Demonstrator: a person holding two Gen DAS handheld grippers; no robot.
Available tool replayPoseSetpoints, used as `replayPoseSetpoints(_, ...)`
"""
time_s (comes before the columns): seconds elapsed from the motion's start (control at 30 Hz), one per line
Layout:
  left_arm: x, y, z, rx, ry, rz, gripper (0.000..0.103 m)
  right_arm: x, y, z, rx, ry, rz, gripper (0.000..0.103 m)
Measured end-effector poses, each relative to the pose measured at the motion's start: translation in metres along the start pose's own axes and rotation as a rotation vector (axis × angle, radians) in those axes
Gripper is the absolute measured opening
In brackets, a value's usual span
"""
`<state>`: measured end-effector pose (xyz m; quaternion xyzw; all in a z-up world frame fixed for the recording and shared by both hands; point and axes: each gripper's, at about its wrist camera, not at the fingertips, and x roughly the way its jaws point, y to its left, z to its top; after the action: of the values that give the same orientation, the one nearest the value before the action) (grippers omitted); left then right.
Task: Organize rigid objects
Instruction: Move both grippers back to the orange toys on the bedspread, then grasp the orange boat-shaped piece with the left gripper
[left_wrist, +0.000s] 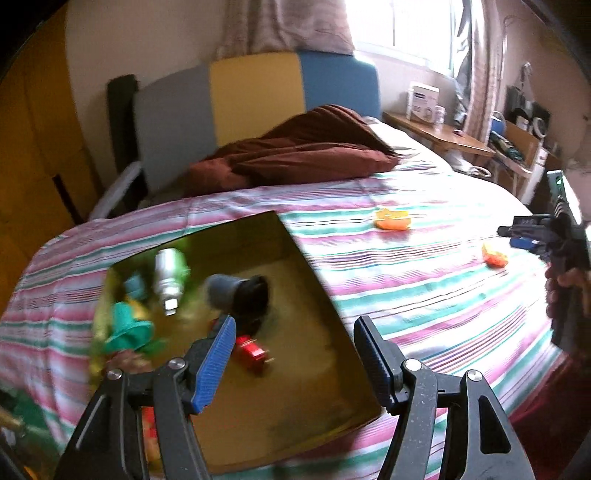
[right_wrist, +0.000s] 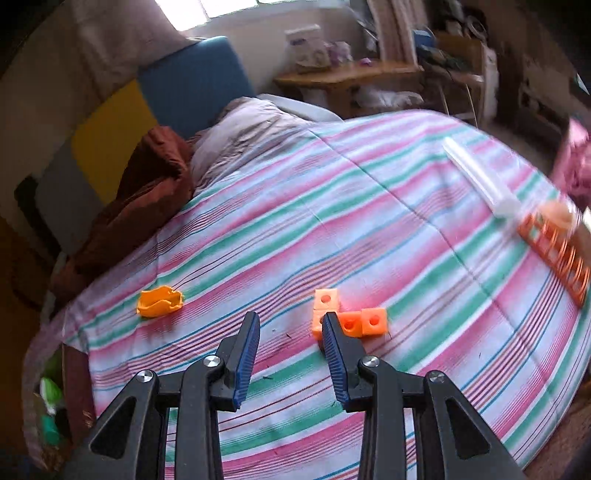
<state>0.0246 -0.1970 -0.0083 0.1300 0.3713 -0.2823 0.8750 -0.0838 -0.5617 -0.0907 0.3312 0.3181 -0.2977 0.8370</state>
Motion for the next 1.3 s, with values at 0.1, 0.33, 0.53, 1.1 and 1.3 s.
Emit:
replayPoseSetpoints(0.1,0.010,-0.017,0.016,0.006,0.007,-0.063,0.067,-0.001,-0.004,0.000,0.024,-0.006,0.000,0.035)
replayPoseSetpoints(0.33,0.061,-0.065,0.059,0.016,0.093,-0.171,0.067,-0.005,-0.013,0.000,0.076,0.007,0.029,0.035)
replayPoseSetpoints(0.53,0.116,-0.096,0.085,-0.011,0.181,-0.221,0.068,0.000,-0.016,0.000,0.116,0.043,0.065,0.035)
replayPoseSetpoints(1.1,0.264,-0.110,0.135,-0.473,0.445,-0.311,0.075,-0.004,-0.010,0.001,0.138,0.073,0.199,0.036)
replayPoseSetpoints(1.3,0.277,-0.128,0.153,-0.395,0.417,-0.285,0.076,-0.005,-0.010,0.000,0.144,0.081,0.228,0.036)
